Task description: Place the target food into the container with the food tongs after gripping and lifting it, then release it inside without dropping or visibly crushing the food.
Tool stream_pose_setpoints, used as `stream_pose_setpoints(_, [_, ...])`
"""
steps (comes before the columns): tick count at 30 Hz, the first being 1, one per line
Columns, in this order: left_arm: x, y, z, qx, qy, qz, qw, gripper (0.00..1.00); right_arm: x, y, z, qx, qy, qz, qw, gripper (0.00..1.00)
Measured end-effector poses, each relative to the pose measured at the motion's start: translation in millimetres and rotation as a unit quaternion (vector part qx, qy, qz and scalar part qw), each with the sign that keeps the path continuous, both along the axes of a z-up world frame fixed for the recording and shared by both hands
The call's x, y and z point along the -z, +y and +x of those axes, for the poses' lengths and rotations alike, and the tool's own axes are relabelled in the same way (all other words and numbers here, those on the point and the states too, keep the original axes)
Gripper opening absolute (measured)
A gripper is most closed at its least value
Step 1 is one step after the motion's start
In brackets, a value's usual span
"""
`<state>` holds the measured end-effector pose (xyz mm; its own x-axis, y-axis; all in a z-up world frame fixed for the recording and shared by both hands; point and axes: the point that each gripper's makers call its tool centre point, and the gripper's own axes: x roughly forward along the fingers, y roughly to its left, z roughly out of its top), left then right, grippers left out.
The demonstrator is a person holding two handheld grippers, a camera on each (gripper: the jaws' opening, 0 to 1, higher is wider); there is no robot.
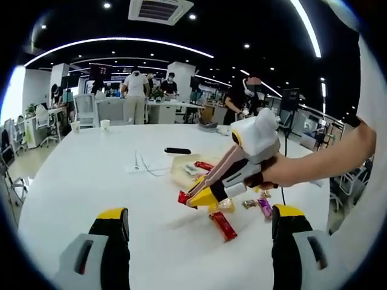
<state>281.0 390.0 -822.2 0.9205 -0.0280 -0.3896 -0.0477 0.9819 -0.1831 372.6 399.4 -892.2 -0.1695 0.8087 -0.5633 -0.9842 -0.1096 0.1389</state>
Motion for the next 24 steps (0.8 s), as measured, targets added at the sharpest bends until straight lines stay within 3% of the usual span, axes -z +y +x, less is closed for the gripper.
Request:
stream_pose_setpoints(8, [4.2,-5.6,8.5,0.01,0.001,-0.005,0.9999,0.99,-14.2,-6.1,9.5,0.017,-0.002,0.011,0.9998,0.17])
stream_pose_setpoints(9, [-0.7,-8.6,13.5,0.01,-0.011,-0.018,0.9997,0.99,-14.2,-6.5,10.6,0.019,-0.002,0.011,0.9998,0.17])
stream_pose_setpoints(24, [-4.1,-14.7,27.5,0.023,-0.012,-0.008,0.9996,0.99,-28.1,-6.6,23.6,0.047,0.009,0.032,0.9984,0.17])
